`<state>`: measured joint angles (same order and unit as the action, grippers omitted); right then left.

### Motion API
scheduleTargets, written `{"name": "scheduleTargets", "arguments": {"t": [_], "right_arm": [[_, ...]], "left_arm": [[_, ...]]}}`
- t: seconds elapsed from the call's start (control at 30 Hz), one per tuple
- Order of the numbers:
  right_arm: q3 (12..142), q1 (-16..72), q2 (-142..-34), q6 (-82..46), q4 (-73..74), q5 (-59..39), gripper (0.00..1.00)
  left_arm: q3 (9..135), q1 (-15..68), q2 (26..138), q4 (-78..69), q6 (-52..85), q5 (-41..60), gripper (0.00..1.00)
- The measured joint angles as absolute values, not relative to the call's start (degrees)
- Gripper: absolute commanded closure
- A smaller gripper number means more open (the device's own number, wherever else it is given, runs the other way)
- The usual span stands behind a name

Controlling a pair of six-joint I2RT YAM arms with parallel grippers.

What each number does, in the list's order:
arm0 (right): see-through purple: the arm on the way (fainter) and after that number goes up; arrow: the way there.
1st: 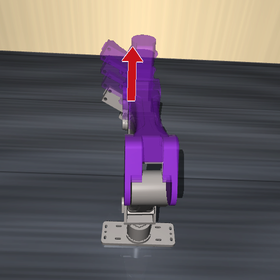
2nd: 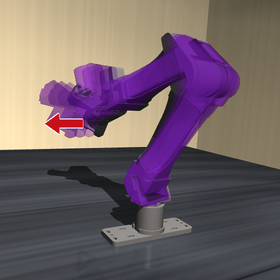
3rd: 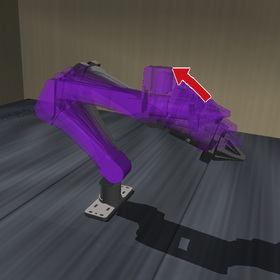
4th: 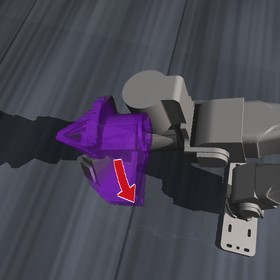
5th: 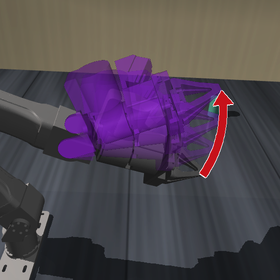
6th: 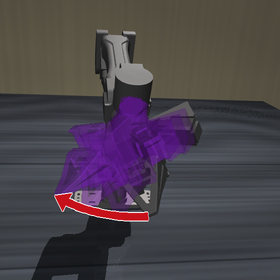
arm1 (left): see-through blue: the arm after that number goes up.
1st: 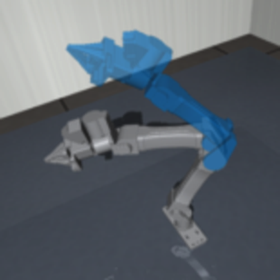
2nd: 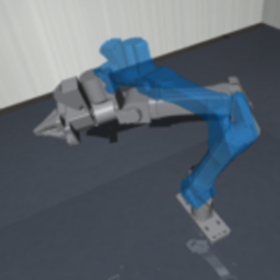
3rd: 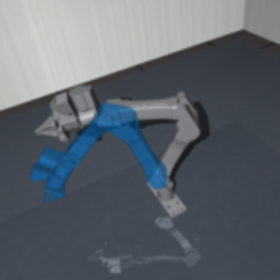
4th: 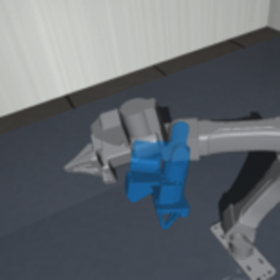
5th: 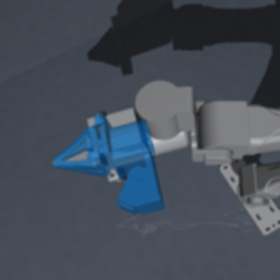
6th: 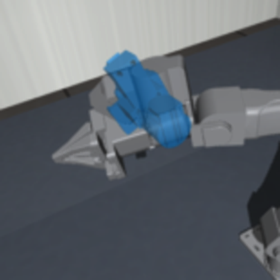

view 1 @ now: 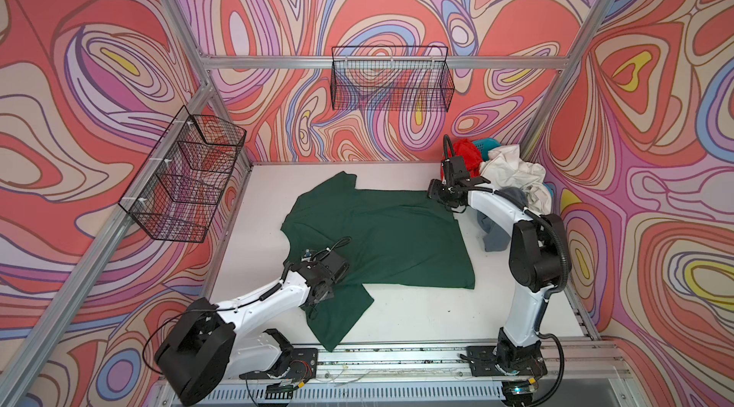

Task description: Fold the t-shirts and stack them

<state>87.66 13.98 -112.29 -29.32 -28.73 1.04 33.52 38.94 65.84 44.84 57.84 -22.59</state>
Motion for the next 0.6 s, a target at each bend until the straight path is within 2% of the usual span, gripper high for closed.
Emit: {"name": "scheduleTargets", "arguments": {"t": [0.1,0.13,0.23,0.33,0.43,0.53,0.6], "right_arm": [[88.2,14.4,-114.1,-29.1,-28.8,1.2,0.31],[88.4,14.7,-114.7,-29.0,-28.8,1.2,0.31],[90.0,15.4,-116.3,-28.6,-29.0,1.2,0.3],[92.6,15.9,-118.2,-28.0,-29.7,1.7,0.28],[96.1,16.0,-120.5,-27.4,-30.7,3.0,0.27],[99.5,16.0,-123.1,-26.9,-31.8,4.6,0.25],[101.4,15.9,-124.7,-26.6,-32.4,5.4,0.22]], "left_arm": [[32.3,37.1,57.7,48.8,60.0,-24.3,1.0],[31.9,36.1,55.8,49.5,60.2,-24.5,0.96],[31.5,33.4,54.1,51.0,59.8,-24.6,0.58],[33.5,32.3,56.6,53.5,58.2,-25.0,0.31],[38.7,32.2,59.7,55.2,55.5,-26.1,0.13],[45.6,31.6,61.9,54.6,51.3,-26.8,0.05],[50.0,29.8,63.5,52.7,47.9,-26.3,0.04]]}}
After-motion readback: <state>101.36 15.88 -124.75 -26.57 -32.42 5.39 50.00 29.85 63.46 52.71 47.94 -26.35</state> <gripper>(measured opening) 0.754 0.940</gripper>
